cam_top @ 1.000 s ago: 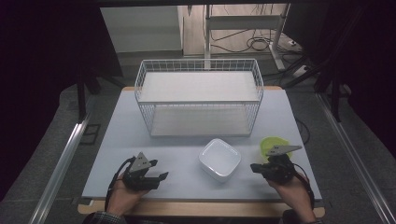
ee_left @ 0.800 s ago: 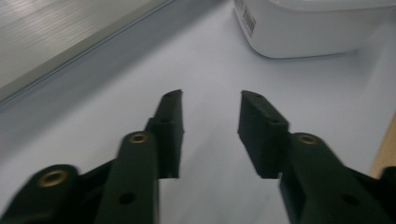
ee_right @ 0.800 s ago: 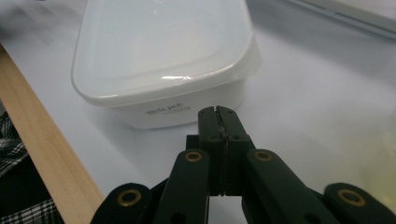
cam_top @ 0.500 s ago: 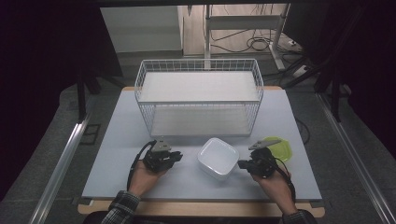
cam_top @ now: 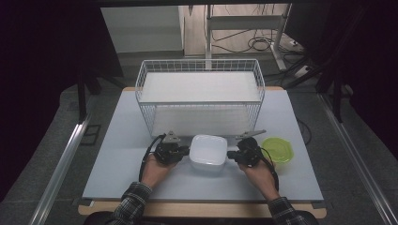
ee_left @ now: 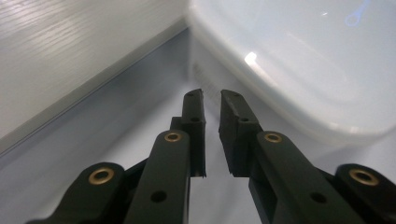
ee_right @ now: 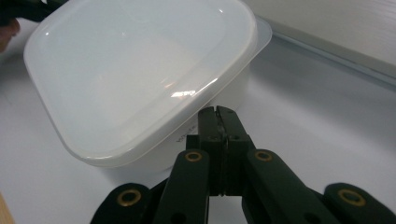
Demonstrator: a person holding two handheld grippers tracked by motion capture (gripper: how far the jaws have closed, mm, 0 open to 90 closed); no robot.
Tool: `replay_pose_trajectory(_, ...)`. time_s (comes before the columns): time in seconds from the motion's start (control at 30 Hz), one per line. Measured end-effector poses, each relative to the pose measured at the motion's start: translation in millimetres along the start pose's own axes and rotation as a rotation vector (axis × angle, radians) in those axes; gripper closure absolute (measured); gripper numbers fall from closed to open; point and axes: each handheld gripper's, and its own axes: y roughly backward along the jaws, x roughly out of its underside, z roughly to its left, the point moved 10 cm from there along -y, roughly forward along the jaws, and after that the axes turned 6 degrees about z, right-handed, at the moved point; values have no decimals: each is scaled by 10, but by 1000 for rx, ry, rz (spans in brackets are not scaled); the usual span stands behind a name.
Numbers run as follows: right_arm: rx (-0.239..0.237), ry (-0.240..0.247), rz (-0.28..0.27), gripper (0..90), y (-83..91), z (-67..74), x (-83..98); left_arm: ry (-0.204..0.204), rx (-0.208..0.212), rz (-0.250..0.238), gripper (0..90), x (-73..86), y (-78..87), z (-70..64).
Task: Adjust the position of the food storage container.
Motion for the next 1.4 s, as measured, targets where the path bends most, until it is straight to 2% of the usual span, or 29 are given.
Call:
replay_pose_trajectory(0.03,12,3,0,896,-27,-1,-21,4,3,1,819,8,6,7)
replay_pose_trajectory(0.07,4,3,-7,897,-49,10,-40,20,10,1,828,28,30,15)
replay_pose_trajectory(0.17,-2,14,-6,897,-57,41,-36,28,11,2,837,40,67,2)
replay_pose_trajectory(0.27,0,29,-8,897,-57,92,-22,12,-6,15,857,69,111,-34)
replay_pose_trajectory(0.37,-2,42,2,897,-47,142,12,9,7,38,864,147,162,-119)
replay_pose_trajectory(0.5,13,40,2,897,-40,115,8,1,22,43,860,156,167,-169)
replay_pose_trajectory(0.53,5,33,1,897,-33,96,11,-7,36,45,859,157,166,-191)
replay_pose_trajectory(0.6,-3,34,1,897,-28,85,13,-8,30,45,828,153,165,-176)
replay_pose_trajectory(0.67,-5,24,-6,897,-27,78,-1,21,26,28,817,112,154,-113)
replay_pose_trajectory(0.7,23,32,-13,896,-34,60,-39,45,5,13,800,69,132,-56)
replay_pose_trajectory(0.77,38,35,-19,896,-42,47,-56,56,-7,8,800,46,108,-27)
replay_pose_trajectory(0.83,63,20,-26,896,-105,-3,-88,72,-25,6,820,17,56,-7)
replay_pose_trajectory(0.97,63,21,-19,897,-124,-10,-78,79,-19,10,861,30,47,-33)
replay_pose_trajectory(1.07,48,17,-20,898,-87,26,-70,79,-23,18,870,54,72,-66)
replay_pose_trajectory(1.23,22,28,-12,898,-44,129,-4,95,-5,33,866,157,157,-151)
replay_pose_trajectory(1.27,11,42,-9,897,-29,198,43,100,-5,38,864,198,195,-187)
replay_pose_trajectory(1.4,5,58,-5,897,-7,287,96,92,-11,50,863,256,255,-236)
